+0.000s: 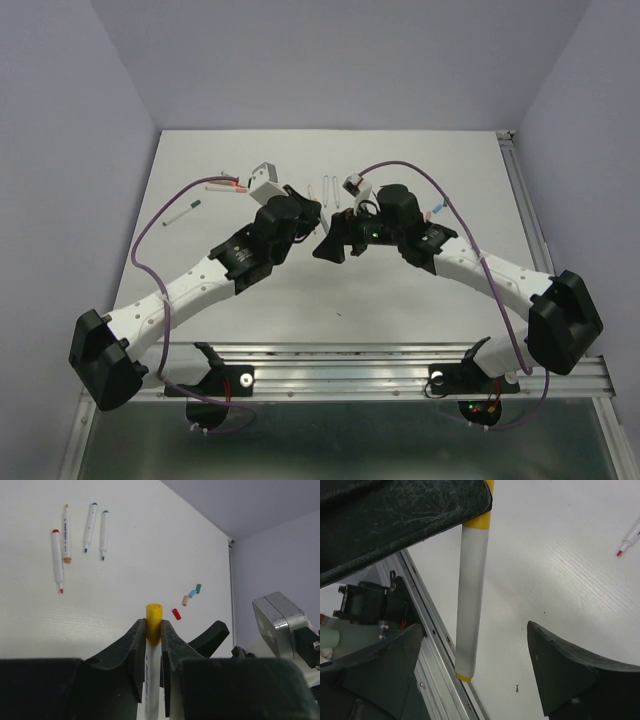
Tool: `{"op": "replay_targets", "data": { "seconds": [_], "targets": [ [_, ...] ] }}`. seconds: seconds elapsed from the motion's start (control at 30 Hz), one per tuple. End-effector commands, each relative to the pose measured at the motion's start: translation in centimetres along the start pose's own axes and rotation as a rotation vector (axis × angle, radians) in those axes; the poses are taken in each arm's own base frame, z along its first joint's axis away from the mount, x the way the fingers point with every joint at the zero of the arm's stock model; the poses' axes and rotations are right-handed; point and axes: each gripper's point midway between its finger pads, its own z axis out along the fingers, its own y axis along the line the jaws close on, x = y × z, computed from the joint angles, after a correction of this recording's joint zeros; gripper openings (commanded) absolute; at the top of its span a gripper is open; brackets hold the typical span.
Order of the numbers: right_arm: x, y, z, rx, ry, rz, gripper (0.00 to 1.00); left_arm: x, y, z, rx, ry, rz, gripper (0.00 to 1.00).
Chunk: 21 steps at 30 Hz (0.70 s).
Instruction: Open the pen caps
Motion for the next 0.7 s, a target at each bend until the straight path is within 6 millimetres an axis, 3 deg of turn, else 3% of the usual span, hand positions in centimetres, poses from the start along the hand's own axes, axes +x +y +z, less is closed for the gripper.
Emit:
{"op": "replay_targets", "data": {
  "seconds": [0.0, 0.03, 0.13, 0.43, 0.5, 0.53, 0.67],
  "targets": [
    [-3.8, 2.2, 0.1, -0.05, -0.104, -0.054, 0.84, -2.3, -1.5, -0.9, 0.024, -0.093, -0.08, 0.0],
    [-3.9, 2.2, 0.2, -0.049, -0.109, -0.053, 0.74, -2.2, -1.5, -0.9, 0.022, -0.092, -0.081, 0.0],
    [-4.2, 2.1, 0.1, -0.044, -0.128, -0.046, 0.55, -2.1, -1.8, -0.9, 0.026, -0.088, -0.077, 0.0],
    [-4.4, 2.2, 0.0, -0.041, -0.139, -0.042, 0.27, -1.2, -2.3, -1.0, 0.043, -0.056, -0.068, 0.0],
    [-4.1, 2.1, -0.1, -0.037, -0.13, -0.034, 0.15, -1.4, -2.2, -1.0, 0.04, -0.068, -0.071, 0.0],
    [-3.8, 2.2, -0.1, -0.041, -0.118, -0.026, 0.02, -1.6, -2.2, -1.0, 0.037, -0.078, -0.067, 0.0],
    [-1.1, 2.2, -0.5, -0.059, -0.028, 0.006, 0.01, -3.8, -1.5, -0.6, -0.016, -0.194, -0.045, 0.0]
  ]
}}
